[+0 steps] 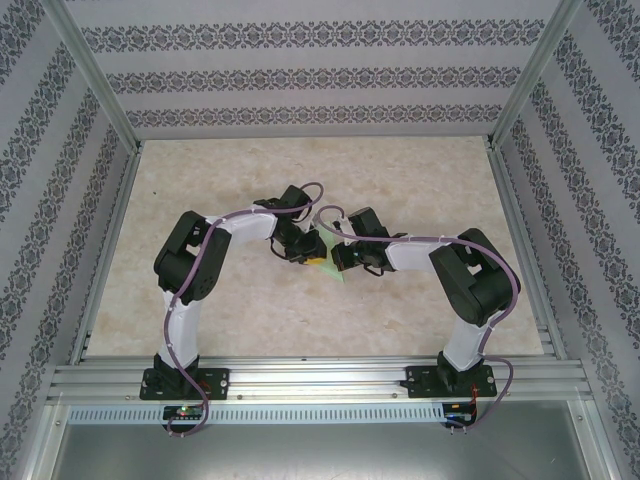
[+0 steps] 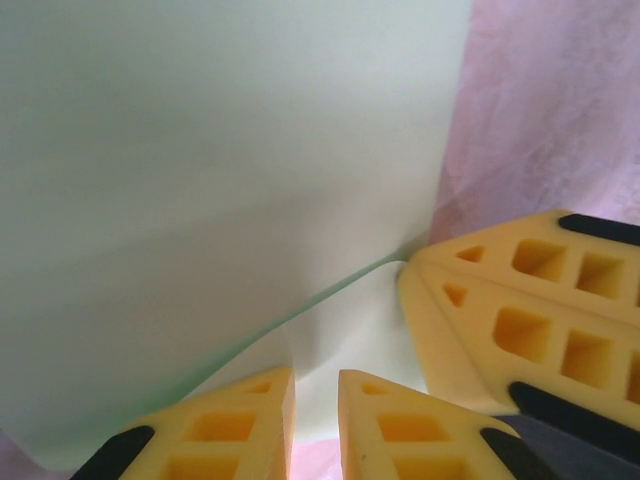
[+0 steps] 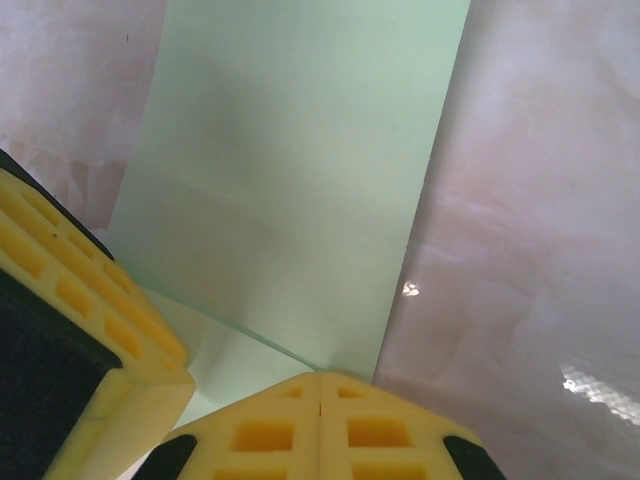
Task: Fold a paper plane with a square sheet of paper (fold left side to right side)
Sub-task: Third fold the triangle at the center of the table.
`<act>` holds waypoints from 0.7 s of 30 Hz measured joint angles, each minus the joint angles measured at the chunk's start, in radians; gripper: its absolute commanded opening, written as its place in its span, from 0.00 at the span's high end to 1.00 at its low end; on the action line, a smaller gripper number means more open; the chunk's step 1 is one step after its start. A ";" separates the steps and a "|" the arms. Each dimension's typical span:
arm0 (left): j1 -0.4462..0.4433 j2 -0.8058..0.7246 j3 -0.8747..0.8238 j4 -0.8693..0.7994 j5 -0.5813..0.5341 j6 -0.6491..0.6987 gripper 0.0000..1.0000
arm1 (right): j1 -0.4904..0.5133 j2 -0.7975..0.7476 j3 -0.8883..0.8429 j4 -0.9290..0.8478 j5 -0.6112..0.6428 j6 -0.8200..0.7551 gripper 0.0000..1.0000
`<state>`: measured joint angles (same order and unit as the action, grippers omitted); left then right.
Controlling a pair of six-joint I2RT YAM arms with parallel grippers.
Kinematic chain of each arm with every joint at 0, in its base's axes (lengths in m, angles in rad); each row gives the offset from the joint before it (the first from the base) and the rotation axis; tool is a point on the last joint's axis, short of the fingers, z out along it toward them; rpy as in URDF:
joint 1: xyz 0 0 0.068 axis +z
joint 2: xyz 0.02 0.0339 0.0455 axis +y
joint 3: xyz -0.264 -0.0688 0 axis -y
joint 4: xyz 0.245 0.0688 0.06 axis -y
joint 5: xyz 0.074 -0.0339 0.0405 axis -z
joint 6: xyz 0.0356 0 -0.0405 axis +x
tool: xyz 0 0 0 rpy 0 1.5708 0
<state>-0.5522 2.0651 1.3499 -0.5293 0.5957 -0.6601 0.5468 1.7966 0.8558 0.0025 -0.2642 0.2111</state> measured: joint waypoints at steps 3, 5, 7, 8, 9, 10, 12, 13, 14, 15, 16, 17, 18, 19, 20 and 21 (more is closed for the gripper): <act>0.000 0.000 -0.012 0.016 -0.002 0.000 0.80 | 0.000 0.002 0.003 -0.002 0.000 0.000 1.00; 0.000 0.000 -0.012 0.017 -0.002 0.000 0.80 | 0.000 0.002 0.005 -0.006 0.000 0.000 1.00; 0.000 0.000 -0.014 0.019 -0.003 0.000 0.80 | 0.000 0.002 0.006 -0.009 0.000 0.000 1.00; 0.000 0.000 -0.015 0.020 -0.003 0.000 0.80 | 0.000 0.002 0.007 -0.010 -0.001 0.000 1.00; 0.000 0.000 -0.016 0.021 -0.003 0.000 0.80 | 0.000 0.002 0.009 -0.013 -0.001 0.000 1.00; 0.000 0.000 -0.017 0.023 -0.003 0.000 0.80 | -0.003 0.002 0.010 -0.016 -0.001 0.000 1.00; 0.000 0.000 -0.020 0.027 -0.003 0.000 0.80 | -0.006 0.000 0.011 -0.021 -0.008 0.001 0.95; 0.000 0.000 -0.022 0.031 -0.003 0.000 0.80 | -0.008 -0.005 0.011 -0.030 -0.011 0.002 0.90; 0.000 0.000 -0.024 0.035 -0.002 0.000 0.80 | -0.009 -0.014 0.011 -0.041 -0.014 0.005 0.85; 0.000 0.000 -0.025 0.038 -0.002 0.000 0.80 | -0.011 -0.028 0.011 -0.057 -0.016 0.005 0.81; 0.000 0.000 -0.027 0.040 -0.002 0.000 0.80 | -0.018 -0.048 0.011 -0.075 -0.016 0.007 0.76; 0.000 0.000 -0.028 0.042 -0.002 0.000 0.80 | -0.024 -0.068 0.011 -0.087 -0.016 0.012 0.74; 0.000 0.000 -0.029 0.043 -0.001 0.000 0.80 | -0.034 -0.095 0.011 -0.103 -0.018 0.019 0.73; 0.000 0.000 -0.030 0.044 0.000 0.000 0.80 | -0.043 -0.126 0.011 -0.117 -0.019 0.025 0.73; 0.000 0.000 -0.030 0.045 0.000 0.000 0.80 | -0.050 -0.151 0.011 -0.127 -0.023 0.029 0.73; 0.000 0.000 -0.031 0.046 0.000 0.000 0.80 | -0.055 -0.180 0.011 -0.138 -0.027 0.033 0.73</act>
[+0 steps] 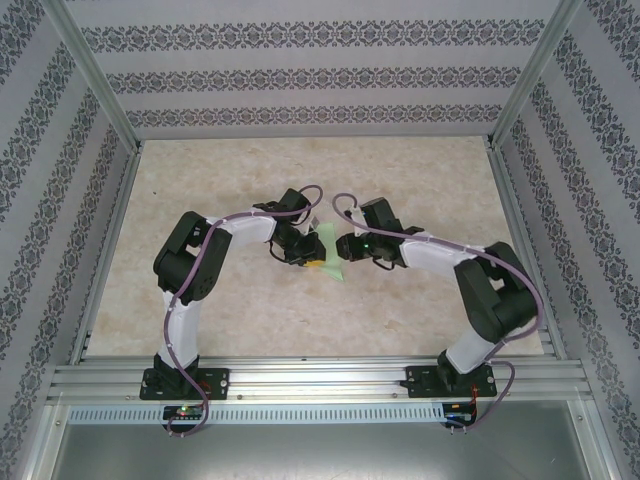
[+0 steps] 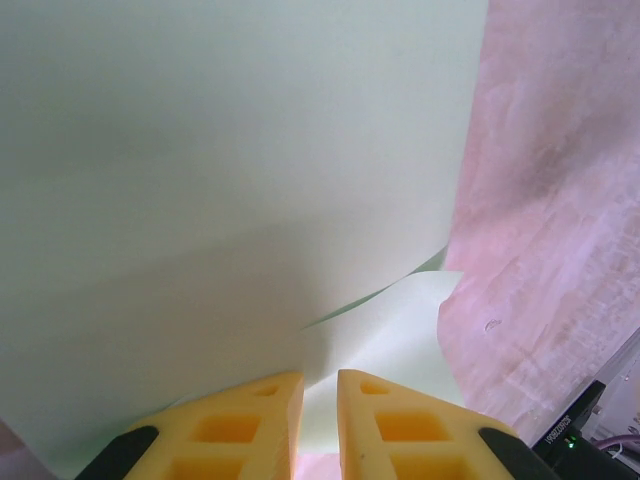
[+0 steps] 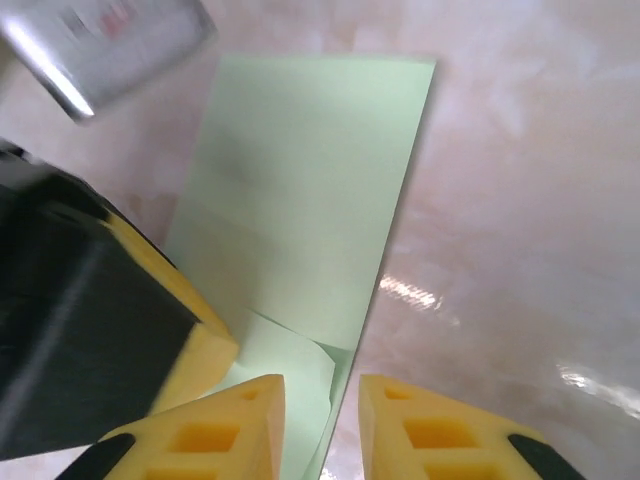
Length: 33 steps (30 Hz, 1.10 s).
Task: Fold a paper plane with a square sheet of paper (fold left side to right side)
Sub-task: Third fold the triangle at the center of the table.
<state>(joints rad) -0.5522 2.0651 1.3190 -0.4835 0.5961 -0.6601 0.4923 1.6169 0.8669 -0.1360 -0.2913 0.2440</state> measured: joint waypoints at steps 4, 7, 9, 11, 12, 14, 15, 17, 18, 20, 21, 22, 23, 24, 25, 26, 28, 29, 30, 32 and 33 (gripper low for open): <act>0.000 0.000 -0.001 0.002 0.000 0.000 0.80 | -0.003 -0.082 -0.016 -0.018 -0.059 0.040 0.78; 0.000 0.000 -0.001 0.001 0.001 0.000 0.80 | 0.006 -0.106 -0.053 -0.012 -0.132 0.088 0.80; 0.000 0.000 -0.001 0.002 0.000 0.000 0.80 | 0.019 -0.100 -0.073 -0.010 -0.174 0.126 0.80; 0.000 0.000 -0.001 0.001 0.000 0.000 0.80 | 0.032 -0.083 -0.078 -0.011 -0.208 0.154 0.80; 0.000 0.000 -0.001 0.001 0.000 0.000 0.80 | 0.038 -0.069 -0.077 -0.007 -0.221 0.169 0.80; 0.000 0.000 -0.001 0.001 0.000 0.000 0.80 | 0.043 -0.038 -0.075 -0.007 -0.241 0.190 0.80; 0.000 0.000 -0.001 0.002 0.000 0.000 0.80 | 0.045 -0.019 -0.070 -0.009 -0.248 0.200 0.81; 0.000 0.000 -0.001 0.001 0.000 0.000 0.80 | 0.045 0.020 -0.055 -0.014 -0.254 0.211 0.81; 0.000 0.000 -0.001 0.001 0.000 0.000 0.80 | 0.045 0.039 -0.047 -0.015 -0.254 0.214 0.81; 0.000 0.000 -0.001 0.001 0.000 0.000 0.80 | 0.045 0.065 -0.035 -0.018 -0.255 0.220 0.81; 0.000 0.000 -0.001 0.001 0.000 0.000 0.80 | 0.045 0.077 -0.029 -0.021 -0.258 0.223 0.81; 0.000 0.000 -0.001 0.001 0.000 0.000 0.80 | 0.045 0.089 -0.022 -0.023 -0.259 0.227 0.81; 0.000 0.000 -0.001 0.001 0.000 0.000 0.80 | 0.045 0.097 -0.016 -0.029 -0.261 0.227 0.81; 0.000 0.000 -0.001 0.001 0.000 0.000 0.80 | 0.045 0.105 -0.011 -0.034 -0.261 0.227 0.81; 0.000 0.000 -0.001 0.001 0.000 0.000 0.80 | 0.045 0.111 -0.007 -0.040 -0.260 0.227 0.82; 0.000 0.000 -0.001 0.001 0.000 0.000 0.80 | 0.045 0.114 -0.006 -0.046 -0.261 0.226 0.82; 0.000 0.000 -0.001 0.001 0.000 0.000 0.80 | 0.045 0.116 -0.005 -0.060 -0.260 0.226 0.82; 0.000 0.000 -0.001 0.001 0.000 0.000 0.80 | 0.045 0.116 -0.005 -0.065 -0.260 0.226 0.82; 0.000 0.000 -0.001 0.001 0.000 0.000 0.80 | 0.045 0.116 -0.005 -0.072 -0.260 0.226 0.82; 0.000 0.000 -0.001 0.001 0.000 0.000 0.80 | 0.045 0.117 -0.005 -0.087 -0.260 0.225 0.82; 0.000 0.000 -0.001 0.001 0.000 0.000 0.80 | 0.045 0.118 -0.005 -0.094 -0.260 0.225 0.82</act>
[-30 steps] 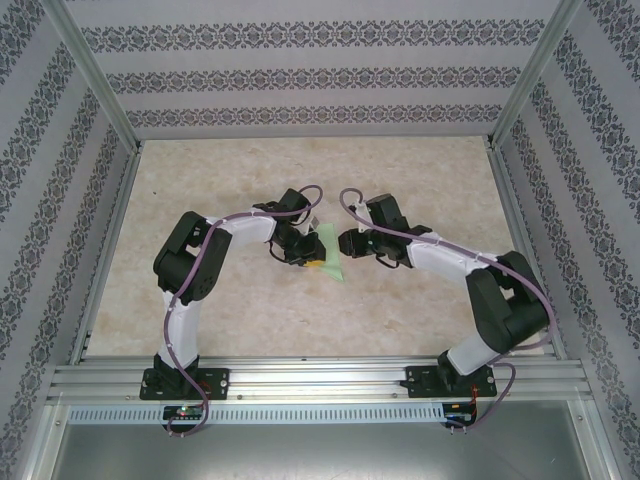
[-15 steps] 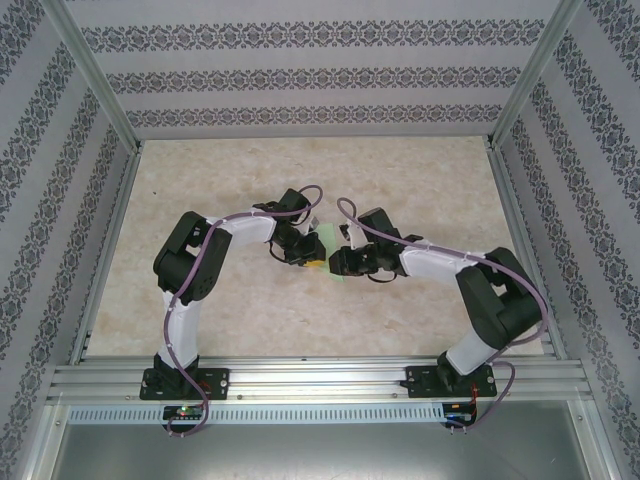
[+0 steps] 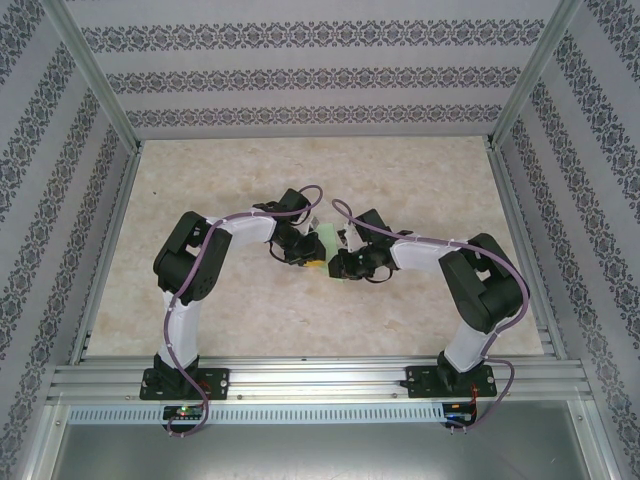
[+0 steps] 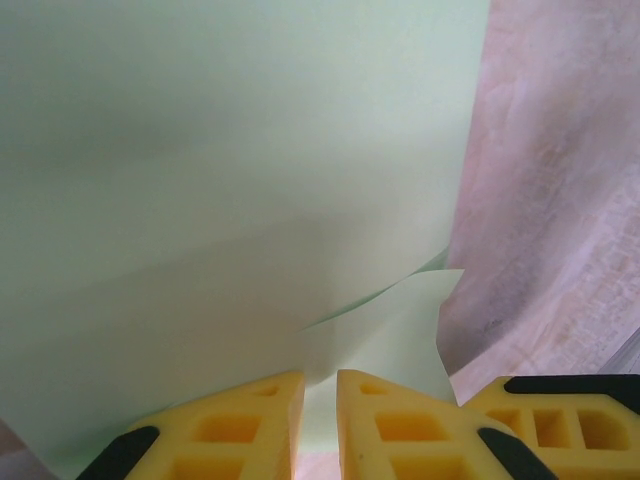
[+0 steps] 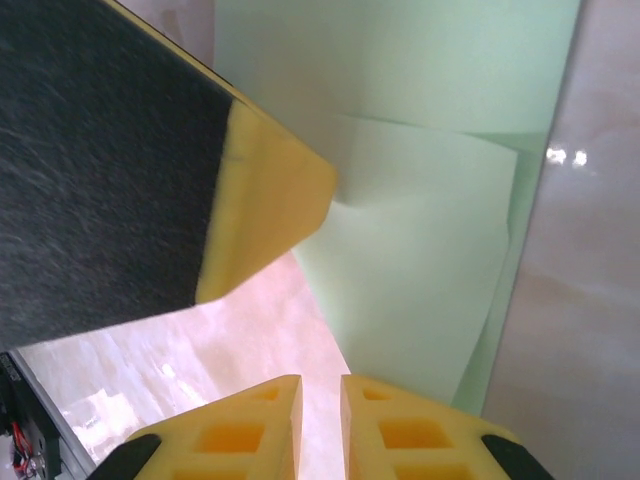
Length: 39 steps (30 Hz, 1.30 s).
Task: Fold a paper plane with a square sheet of paper (fold left side to right side)
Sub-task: Third fold the triangle at the center of the table.
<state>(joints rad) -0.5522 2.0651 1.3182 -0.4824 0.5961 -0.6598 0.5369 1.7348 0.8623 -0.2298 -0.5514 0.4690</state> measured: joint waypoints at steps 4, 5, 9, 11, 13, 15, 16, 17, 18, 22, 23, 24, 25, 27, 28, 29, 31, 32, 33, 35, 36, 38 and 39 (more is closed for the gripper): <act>0.000 0.000 0.000 0.000 0.000 0.000 0.81 | 0.000 0.014 0.004 -0.026 0.003 -0.003 0.82; 0.000 0.000 0.000 0.000 0.000 0.000 0.80 | 0.000 0.016 0.006 -0.032 0.004 -0.005 0.82; 0.000 0.000 0.000 0.000 0.000 0.000 0.81 | 0.000 0.024 0.010 -0.047 0.009 -0.006 0.82; 0.000 0.000 0.000 0.000 0.000 0.000 0.80 | 0.000 0.025 0.012 -0.053 0.015 -0.006 0.82; 0.000 0.000 0.000 0.000 0.000 0.000 0.81 | 0.000 0.025 0.014 -0.060 0.019 -0.006 0.82; 0.000 0.000 0.000 0.000 0.000 0.000 0.80 | 0.000 0.026 0.014 -0.065 0.026 -0.004 0.82; 0.000 0.000 0.000 0.000 0.000 0.000 0.81 | 0.000 0.026 0.014 -0.066 0.027 -0.002 0.83; 0.000 0.000 0.000 0.000 -0.001 0.000 0.80 | 0.000 0.026 0.013 -0.066 0.029 0.002 0.84; 0.000 0.000 0.000 0.000 -0.001 0.000 0.81 | 0.000 0.026 0.012 -0.066 0.030 0.005 0.83; 0.000 0.000 0.000 0.000 -0.002 0.000 0.81 | -0.008 0.010 -0.014 -0.047 0.030 0.015 0.84; 0.000 0.000 0.000 0.000 -0.002 0.000 0.80 | -0.010 0.001 -0.023 -0.047 0.031 0.017 0.84; 0.000 0.000 0.000 0.000 -0.002 0.000 0.81 | -0.015 -0.008 -0.031 -0.050 0.033 0.020 0.85; 0.000 0.000 0.000 0.000 -0.002 0.000 0.81 | -0.016 -0.018 -0.039 -0.056 0.035 0.021 0.85; 0.000 0.000 0.000 0.000 -0.002 0.000 0.81 | -0.022 -0.035 -0.047 -0.078 0.042 0.024 0.85; 0.000 0.000 0.000 0.000 -0.002 0.000 0.81 | -0.023 -0.044 -0.048 -0.094 0.045 0.024 0.85; 0.000 0.000 0.000 0.000 -0.002 0.000 0.81 | -0.023 -0.053 -0.048 -0.106 0.046 0.026 0.85; 0.000 0.000 0.000 0.000 -0.002 0.000 0.81 | -0.022 -0.071 -0.045 -0.124 0.045 0.028 0.85; 0.000 0.000 0.000 0.000 -0.002 0.000 0.81 | -0.022 -0.079 -0.039 -0.134 0.045 0.028 0.85; 0.000 0.000 0.000 0.000 -0.002 0.000 0.80 | -0.021 -0.085 -0.032 -0.139 0.044 0.029 0.85; 0.000 0.000 0.000 0.000 -0.002 0.000 0.80 | -0.015 -0.090 -0.006 -0.145 0.042 0.031 0.85; 0.000 0.000 0.000 0.000 -0.002 0.000 0.80 | -0.012 -0.090 0.006 -0.145 0.041 0.032 0.85; 0.000 0.000 0.000 0.000 -0.002 0.000 0.80 | 0.000 -0.090 0.031 -0.143 0.041 0.035 0.85; 0.000 0.000 0.000 0.000 -0.002 0.000 0.80 | 0.005 -0.090 0.037 -0.141 0.041 0.035 0.85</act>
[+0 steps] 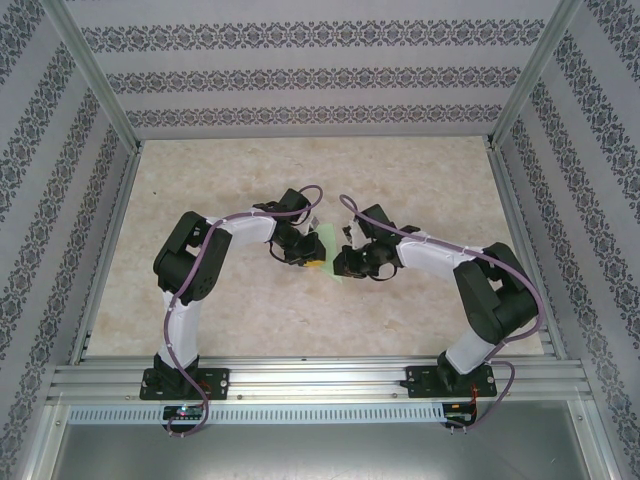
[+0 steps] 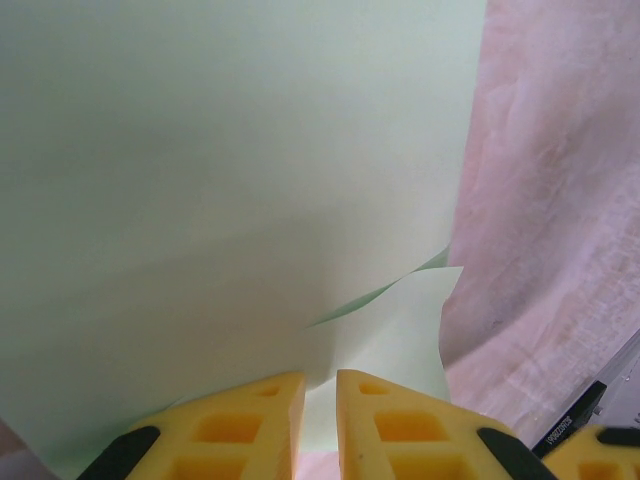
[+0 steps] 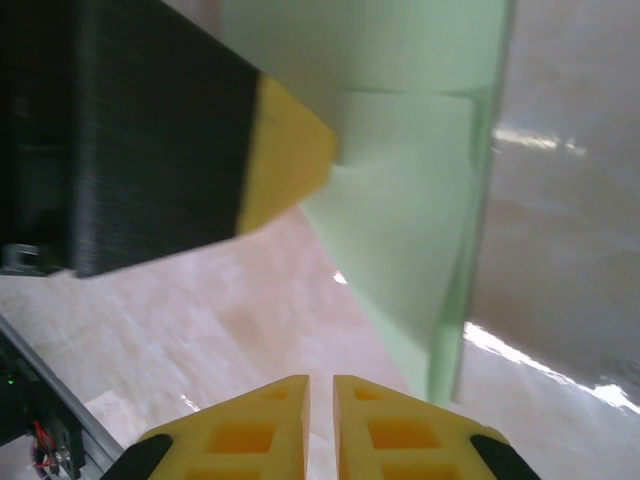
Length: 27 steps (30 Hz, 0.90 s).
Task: Fold a paper plane with a square sheet of paper (fold left side to right side)
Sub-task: Third fold the triangle at the center of the table.
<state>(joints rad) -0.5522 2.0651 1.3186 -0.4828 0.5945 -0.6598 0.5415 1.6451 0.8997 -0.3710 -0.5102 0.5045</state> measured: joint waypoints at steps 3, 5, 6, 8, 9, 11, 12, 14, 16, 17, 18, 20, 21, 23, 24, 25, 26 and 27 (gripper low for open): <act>0.000 0.000 0.000 0.000 0.000 0.000 0.80 | 0.006 0.016 0.012 0.006 0.001 0.003 0.85; 0.000 0.000 0.000 0.000 0.000 0.000 0.81 | 0.007 0.042 0.012 0.006 0.008 0.003 0.85; 0.000 0.000 0.000 0.000 0.000 0.000 0.80 | 0.007 0.055 0.012 0.006 0.014 0.003 0.85; 0.000 0.000 0.000 0.000 0.000 0.000 0.81 | 0.006 0.082 0.012 0.003 0.030 0.007 0.86; 0.000 0.000 0.000 0.000 0.000 0.000 0.80 | 0.006 0.090 0.012 0.002 0.036 0.008 0.86; 0.000 0.000 0.000 0.000 0.000 0.000 0.80 | 0.006 0.101 0.012 -0.005 0.051 0.011 0.87; 0.000 0.000 0.000 0.000 0.000 0.000 0.81 | 0.006 0.101 0.012 -0.009 0.058 0.014 0.87; 0.000 0.000 0.000 0.000 0.000 0.000 0.80 | 0.006 0.101 0.010 -0.014 0.072 0.015 0.87; 0.000 0.000 0.000 0.000 0.000 0.000 0.80 | 0.006 0.102 0.005 -0.017 0.080 0.018 0.88; 0.000 0.000 0.000 0.000 0.000 0.000 0.80 | 0.006 0.103 0.002 -0.016 0.082 0.018 0.89; 0.000 0.000 0.000 0.000 0.000 0.000 0.80 | 0.006 0.103 0.000 -0.014 0.083 0.019 0.89; 0.000 -0.003 0.000 0.000 0.000 0.000 0.79 | 0.006 0.103 -0.005 -0.009 0.083 0.019 0.89; 0.000 -0.004 0.000 0.000 0.000 0.000 0.79 | 0.006 0.103 -0.006 -0.006 0.083 0.019 0.89; 0.000 -0.008 0.000 0.000 -0.002 0.000 0.79 | 0.006 0.103 -0.010 0.000 0.082 0.021 0.90; 0.000 -0.010 0.000 0.000 -0.002 -0.001 0.79 | 0.006 0.103 -0.011 0.001 0.082 0.022 0.90; 0.000 -0.014 -0.003 0.001 -0.003 -0.003 0.79 | 0.006 0.103 -0.012 0.002 0.081 0.022 0.90; 0.000 -0.022 -0.012 0.002 -0.007 -0.004 0.79 | 0.006 0.103 -0.012 0.003 0.080 0.022 0.90; 0.000 -0.030 -0.020 0.002 -0.009 -0.004 0.79 | 0.006 0.103 -0.012 0.004 0.080 0.022 0.91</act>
<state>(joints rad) -0.5522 2.0354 1.2984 -0.4808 0.5854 -0.6640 0.5480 1.7477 0.8875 -0.3672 -0.4305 0.5262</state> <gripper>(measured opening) 0.211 0.100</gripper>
